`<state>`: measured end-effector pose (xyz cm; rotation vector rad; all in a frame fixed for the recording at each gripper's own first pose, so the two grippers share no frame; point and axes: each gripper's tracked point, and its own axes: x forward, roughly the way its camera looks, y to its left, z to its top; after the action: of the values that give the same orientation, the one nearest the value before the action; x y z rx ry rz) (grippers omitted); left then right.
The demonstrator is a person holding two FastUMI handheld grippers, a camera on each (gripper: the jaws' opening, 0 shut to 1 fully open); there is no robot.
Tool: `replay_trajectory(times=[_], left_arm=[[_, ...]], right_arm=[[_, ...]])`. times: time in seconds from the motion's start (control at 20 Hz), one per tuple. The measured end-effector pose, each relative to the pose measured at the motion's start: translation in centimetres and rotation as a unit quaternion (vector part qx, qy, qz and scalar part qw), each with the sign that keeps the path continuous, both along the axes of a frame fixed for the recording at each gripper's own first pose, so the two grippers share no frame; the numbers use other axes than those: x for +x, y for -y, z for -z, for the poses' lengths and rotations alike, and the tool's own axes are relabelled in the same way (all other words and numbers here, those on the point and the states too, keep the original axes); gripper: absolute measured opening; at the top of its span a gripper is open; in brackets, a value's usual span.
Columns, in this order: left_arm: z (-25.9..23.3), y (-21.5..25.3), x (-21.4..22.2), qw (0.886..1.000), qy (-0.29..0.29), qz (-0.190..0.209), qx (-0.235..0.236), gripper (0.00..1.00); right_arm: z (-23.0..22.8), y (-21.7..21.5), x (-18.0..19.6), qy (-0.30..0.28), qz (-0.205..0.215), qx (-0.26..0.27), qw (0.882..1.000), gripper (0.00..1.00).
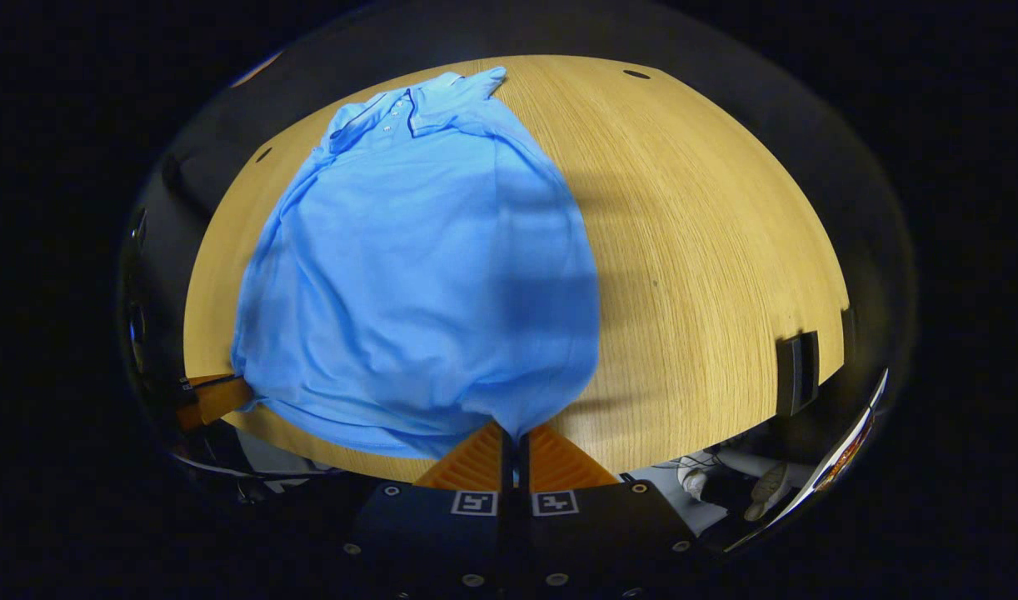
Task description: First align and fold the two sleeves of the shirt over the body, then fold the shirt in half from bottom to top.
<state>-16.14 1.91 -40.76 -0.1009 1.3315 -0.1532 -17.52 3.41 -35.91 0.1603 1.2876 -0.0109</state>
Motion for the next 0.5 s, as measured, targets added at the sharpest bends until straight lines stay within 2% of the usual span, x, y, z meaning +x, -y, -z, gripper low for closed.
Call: replay_trajectory(times=[0.3,0.5], left_arm=[[-2.6,-0.5,5.9,0.999,0.042,-0.018,-0.028,0.09],[-3.7,-0.5,9.9,0.998,0.063,-0.007,-0.031,0.09]], right_arm=[[-2.9,0.5,5.5,0.044,0.018,0.018,0.999,0.01],[-4.6,0.8,9.1,0.063,0.019,0.019,0.998,0.01]])
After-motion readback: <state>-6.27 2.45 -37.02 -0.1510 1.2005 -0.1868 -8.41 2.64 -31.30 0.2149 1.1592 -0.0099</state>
